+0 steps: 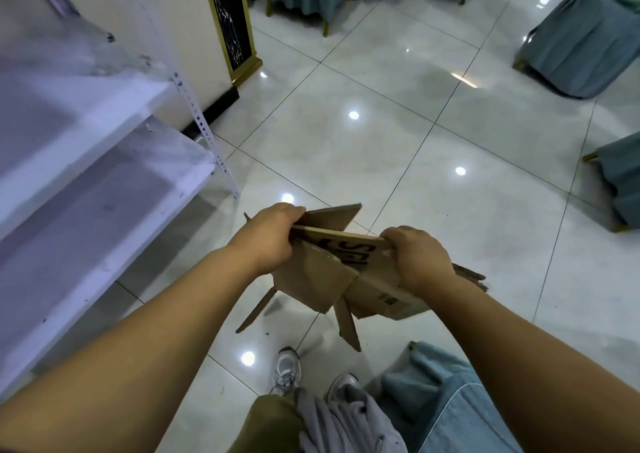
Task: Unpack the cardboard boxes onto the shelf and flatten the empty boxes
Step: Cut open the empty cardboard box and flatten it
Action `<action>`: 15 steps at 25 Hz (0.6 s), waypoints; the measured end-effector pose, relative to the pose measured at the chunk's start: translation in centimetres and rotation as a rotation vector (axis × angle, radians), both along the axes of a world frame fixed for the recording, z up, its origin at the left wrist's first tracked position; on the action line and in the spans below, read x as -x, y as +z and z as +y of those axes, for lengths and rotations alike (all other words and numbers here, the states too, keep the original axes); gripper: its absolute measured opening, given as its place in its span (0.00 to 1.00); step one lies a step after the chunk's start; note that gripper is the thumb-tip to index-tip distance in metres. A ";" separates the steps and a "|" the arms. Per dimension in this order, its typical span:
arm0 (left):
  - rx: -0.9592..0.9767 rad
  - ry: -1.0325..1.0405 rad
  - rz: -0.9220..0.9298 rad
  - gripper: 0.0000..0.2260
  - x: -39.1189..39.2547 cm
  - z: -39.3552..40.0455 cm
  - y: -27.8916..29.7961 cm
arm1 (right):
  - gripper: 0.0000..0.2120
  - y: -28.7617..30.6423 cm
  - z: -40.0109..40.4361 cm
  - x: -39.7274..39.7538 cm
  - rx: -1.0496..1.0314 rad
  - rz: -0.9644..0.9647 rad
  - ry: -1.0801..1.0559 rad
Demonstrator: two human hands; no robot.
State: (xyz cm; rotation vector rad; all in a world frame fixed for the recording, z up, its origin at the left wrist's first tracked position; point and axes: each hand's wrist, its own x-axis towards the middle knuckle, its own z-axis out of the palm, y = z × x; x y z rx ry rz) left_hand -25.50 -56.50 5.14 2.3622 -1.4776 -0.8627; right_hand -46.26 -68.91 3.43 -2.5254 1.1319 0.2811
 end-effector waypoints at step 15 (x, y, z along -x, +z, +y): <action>-0.108 -0.165 -0.240 0.22 -5.6 -3.9 -0.6 | 0.08 2.2 -6.2 -6.3 0.079 -0.062 0.053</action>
